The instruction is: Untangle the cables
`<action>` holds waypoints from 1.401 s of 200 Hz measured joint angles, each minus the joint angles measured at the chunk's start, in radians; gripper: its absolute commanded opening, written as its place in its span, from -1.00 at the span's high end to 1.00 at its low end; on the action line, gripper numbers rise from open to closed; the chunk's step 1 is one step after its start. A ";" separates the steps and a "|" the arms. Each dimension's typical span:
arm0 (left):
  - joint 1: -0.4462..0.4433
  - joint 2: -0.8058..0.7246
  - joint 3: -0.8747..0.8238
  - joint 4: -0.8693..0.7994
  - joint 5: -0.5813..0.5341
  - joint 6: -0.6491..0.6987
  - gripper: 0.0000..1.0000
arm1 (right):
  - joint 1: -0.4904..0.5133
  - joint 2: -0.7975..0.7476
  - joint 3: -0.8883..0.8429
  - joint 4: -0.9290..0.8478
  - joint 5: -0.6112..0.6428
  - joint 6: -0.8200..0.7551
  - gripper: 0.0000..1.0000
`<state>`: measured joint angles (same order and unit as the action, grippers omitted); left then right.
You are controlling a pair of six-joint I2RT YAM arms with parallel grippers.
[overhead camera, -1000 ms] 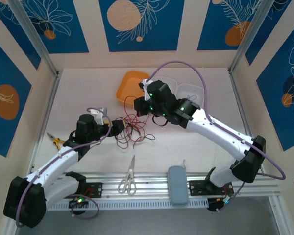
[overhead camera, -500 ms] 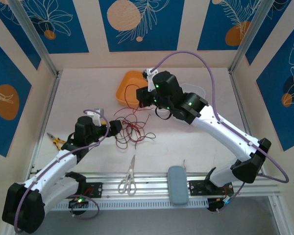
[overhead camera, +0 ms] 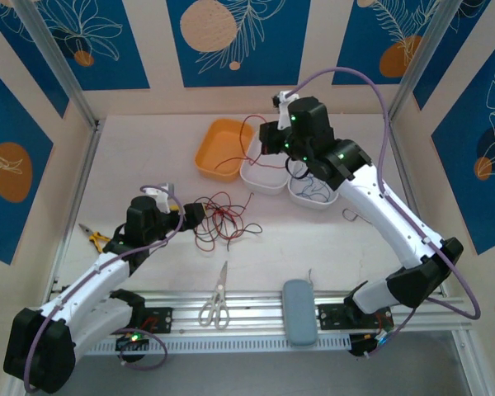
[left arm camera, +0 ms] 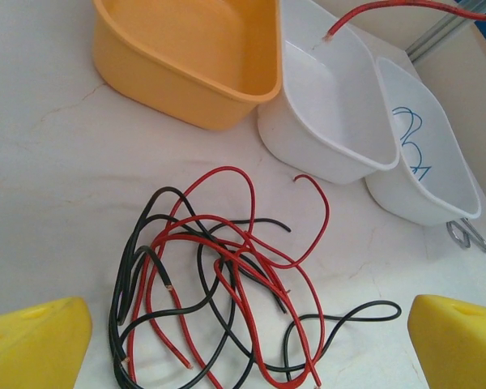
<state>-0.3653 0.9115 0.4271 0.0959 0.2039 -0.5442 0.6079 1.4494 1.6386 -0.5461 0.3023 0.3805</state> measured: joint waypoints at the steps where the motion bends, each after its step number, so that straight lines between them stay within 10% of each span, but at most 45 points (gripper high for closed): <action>1: 0.000 0.000 0.000 0.000 0.000 0.000 -1.00 | -0.002 0.001 0.000 0.000 -0.001 0.000 1.00; 132: 0.000 0.000 0.000 -0.022 -0.006 0.003 -1.00 | -0.217 0.326 0.220 -0.043 -0.029 -0.250 1.00; 280: 0.000 0.000 0.000 -0.064 -0.030 0.013 -1.00 | -0.189 0.710 0.607 -0.215 -0.015 -0.433 1.00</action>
<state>-0.3653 0.9115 0.4271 0.0322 0.1738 -0.5312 0.4191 2.1597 2.2459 -0.7609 0.2874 -0.0521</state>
